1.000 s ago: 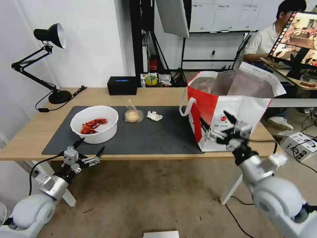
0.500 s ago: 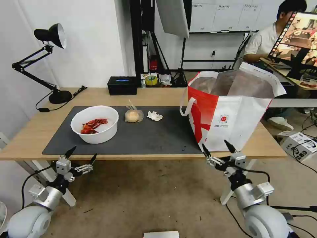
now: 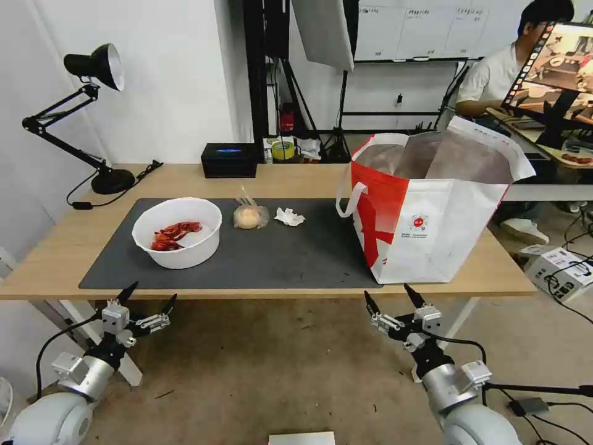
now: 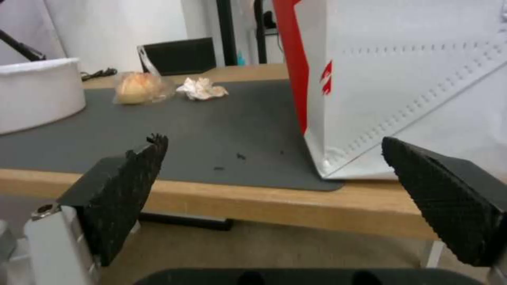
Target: Pick up the trash from the table and place it into the takeout bag.
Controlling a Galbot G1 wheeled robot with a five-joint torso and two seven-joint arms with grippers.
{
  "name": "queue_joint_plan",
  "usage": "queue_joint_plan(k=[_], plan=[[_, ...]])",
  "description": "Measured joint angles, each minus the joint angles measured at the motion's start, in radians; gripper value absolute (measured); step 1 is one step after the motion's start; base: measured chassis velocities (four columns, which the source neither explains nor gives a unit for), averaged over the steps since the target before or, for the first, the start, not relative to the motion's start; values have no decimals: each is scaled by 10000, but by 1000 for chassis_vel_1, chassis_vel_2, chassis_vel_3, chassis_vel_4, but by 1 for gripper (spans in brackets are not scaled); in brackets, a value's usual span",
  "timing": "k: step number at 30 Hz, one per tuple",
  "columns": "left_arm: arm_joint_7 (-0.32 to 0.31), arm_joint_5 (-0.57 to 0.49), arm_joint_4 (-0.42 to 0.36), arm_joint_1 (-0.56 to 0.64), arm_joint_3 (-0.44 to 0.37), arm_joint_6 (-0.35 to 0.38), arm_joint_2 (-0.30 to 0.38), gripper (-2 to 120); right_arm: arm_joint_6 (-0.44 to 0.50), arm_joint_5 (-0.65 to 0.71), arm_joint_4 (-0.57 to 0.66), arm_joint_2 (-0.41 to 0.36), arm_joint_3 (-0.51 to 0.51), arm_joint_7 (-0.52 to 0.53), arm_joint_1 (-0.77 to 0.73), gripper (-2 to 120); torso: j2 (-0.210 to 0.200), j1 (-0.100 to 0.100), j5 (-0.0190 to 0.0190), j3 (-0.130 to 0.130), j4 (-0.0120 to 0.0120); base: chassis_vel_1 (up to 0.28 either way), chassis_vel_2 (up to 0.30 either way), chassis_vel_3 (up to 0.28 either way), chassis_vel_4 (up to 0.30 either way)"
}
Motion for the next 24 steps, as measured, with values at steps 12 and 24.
queue_joint_plan(k=[12,24], plan=[[23,74,-233,45,23,-21,-38,100,64,-178,-163,197,-235,5,49,100,0,0,1,0,0,0,0,0,0],[28,89,-224,35,47,-21,-69,100,-392,-63,-129,-355,-1286,143,1360,100,0,0,0,0,0,0,0,0,0]])
